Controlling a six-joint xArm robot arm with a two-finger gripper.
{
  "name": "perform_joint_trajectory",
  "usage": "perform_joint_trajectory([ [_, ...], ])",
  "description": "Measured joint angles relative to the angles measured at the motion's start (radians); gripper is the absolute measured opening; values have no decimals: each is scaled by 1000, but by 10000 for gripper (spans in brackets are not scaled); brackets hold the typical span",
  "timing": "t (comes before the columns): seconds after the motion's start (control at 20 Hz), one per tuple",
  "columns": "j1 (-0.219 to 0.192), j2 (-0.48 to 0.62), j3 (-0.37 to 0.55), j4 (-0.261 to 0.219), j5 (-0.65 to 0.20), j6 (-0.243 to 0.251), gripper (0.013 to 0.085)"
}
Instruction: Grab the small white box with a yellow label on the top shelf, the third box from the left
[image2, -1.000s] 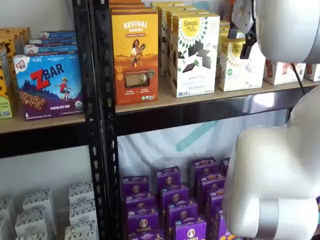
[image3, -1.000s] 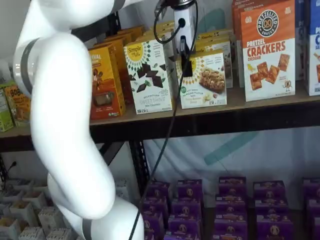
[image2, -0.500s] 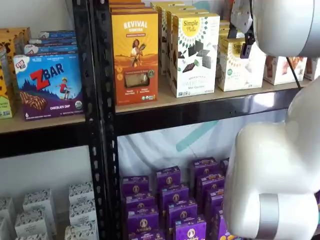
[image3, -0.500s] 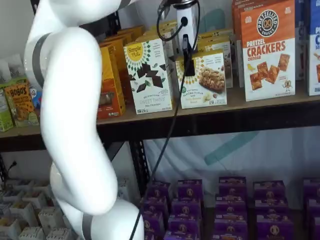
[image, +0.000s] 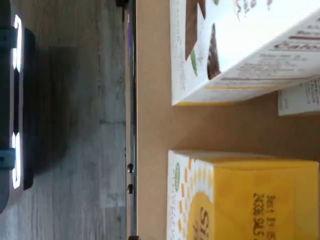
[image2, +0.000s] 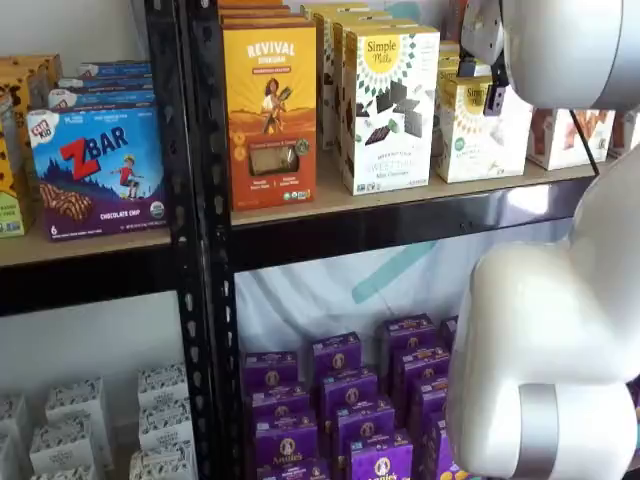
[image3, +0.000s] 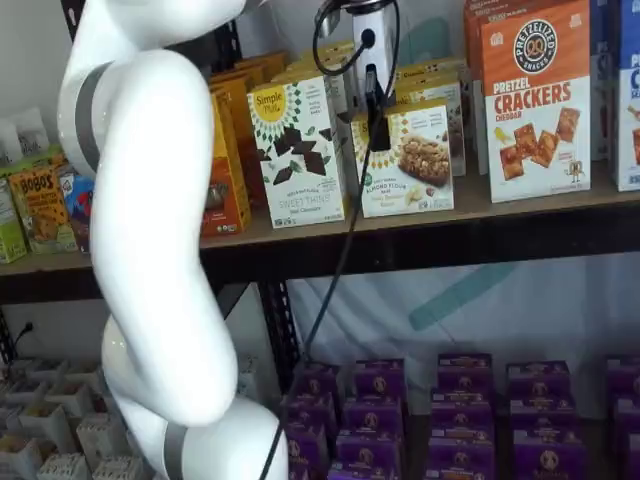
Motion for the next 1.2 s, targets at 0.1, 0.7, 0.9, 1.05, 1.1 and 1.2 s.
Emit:
perform_joint_trajectory([
  [0.1, 4, -3, 10, -14, -5, 2, 850],
  [0.7, 1, -18, 56, -19, -35, -4, 810],
  [0.9, 0, -24, 64, -15, -41, -4, 690],
  [1.05, 1, -27, 68, -15, -45, -4, 650],
  [1.1, 1, -27, 70, -16, -46, -4, 650],
  [1.2, 1, -28, 71, -18, -47, -4, 650],
])
